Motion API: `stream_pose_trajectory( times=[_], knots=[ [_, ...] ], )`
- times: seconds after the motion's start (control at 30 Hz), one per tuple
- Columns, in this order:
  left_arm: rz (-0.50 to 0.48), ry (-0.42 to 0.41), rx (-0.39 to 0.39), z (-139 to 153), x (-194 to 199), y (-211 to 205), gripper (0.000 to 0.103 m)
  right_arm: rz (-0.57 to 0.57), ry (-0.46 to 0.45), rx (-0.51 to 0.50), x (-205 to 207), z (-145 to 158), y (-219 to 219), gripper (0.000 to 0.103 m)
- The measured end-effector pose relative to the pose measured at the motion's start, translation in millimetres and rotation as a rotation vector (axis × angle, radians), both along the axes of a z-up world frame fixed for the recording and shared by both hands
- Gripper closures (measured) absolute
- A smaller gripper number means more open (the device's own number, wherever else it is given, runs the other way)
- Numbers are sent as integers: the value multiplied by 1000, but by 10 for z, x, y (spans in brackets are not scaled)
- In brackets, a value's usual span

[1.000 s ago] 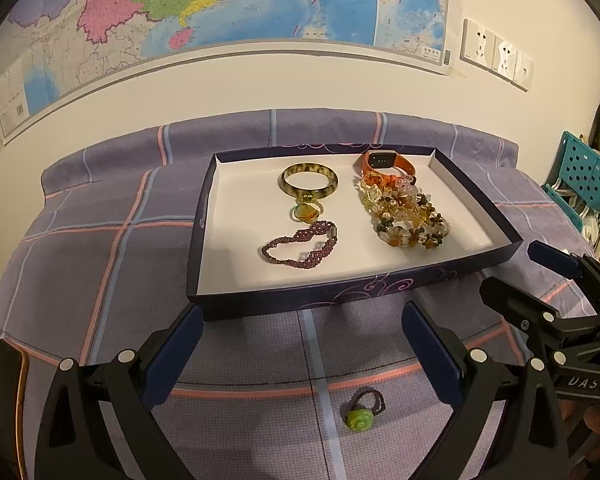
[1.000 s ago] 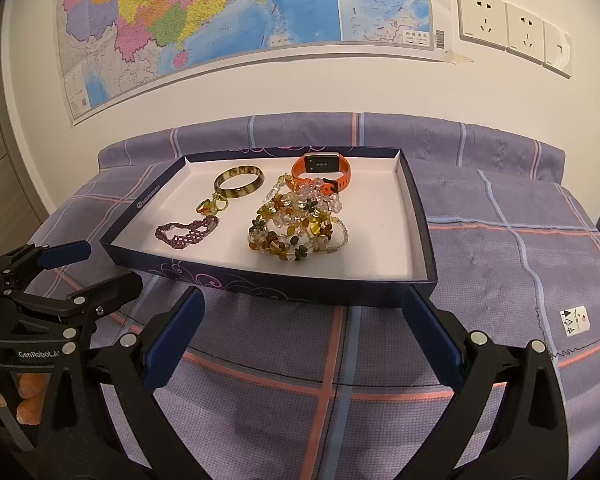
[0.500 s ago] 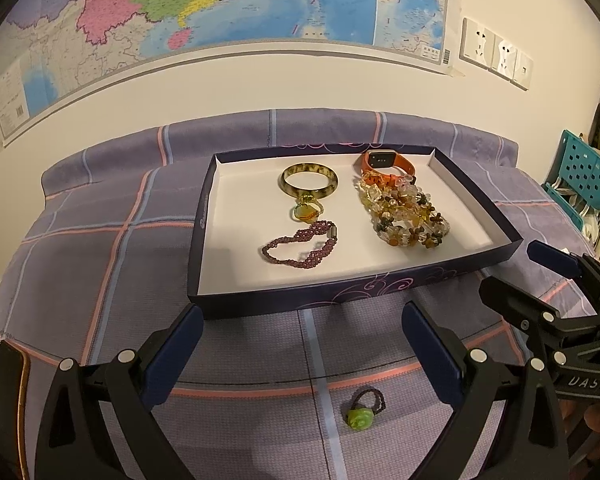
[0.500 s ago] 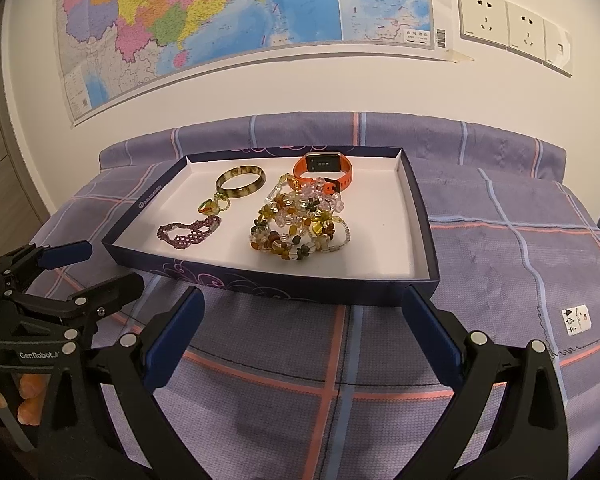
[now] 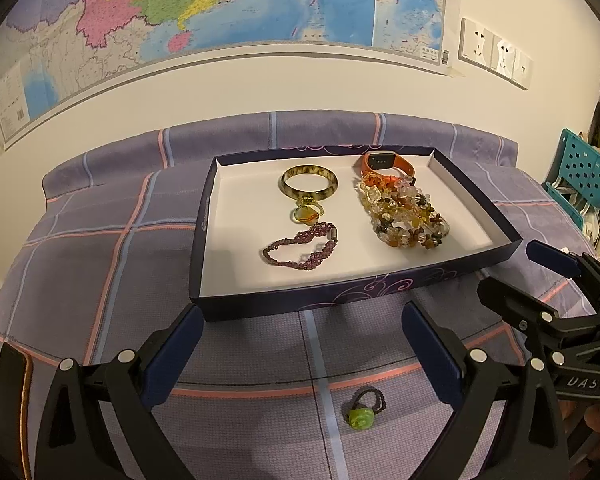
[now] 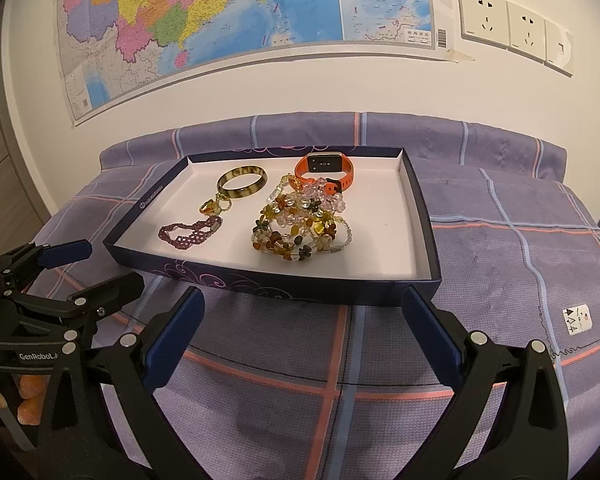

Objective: Organize jewelry

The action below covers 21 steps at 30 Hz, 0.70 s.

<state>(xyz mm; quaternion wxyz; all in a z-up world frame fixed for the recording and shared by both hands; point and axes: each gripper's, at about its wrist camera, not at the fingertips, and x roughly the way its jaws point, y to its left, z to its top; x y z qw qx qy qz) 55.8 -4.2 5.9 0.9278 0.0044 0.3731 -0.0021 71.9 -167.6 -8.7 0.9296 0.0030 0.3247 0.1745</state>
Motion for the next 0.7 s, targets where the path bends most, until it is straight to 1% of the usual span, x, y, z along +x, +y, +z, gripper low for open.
stream_pose_trajectory(
  times=[0.7],
  knots=[
    [2, 2, 1, -5, -5, -1, 7, -3, 1, 7, 0, -1, -16, 6]
  ],
)
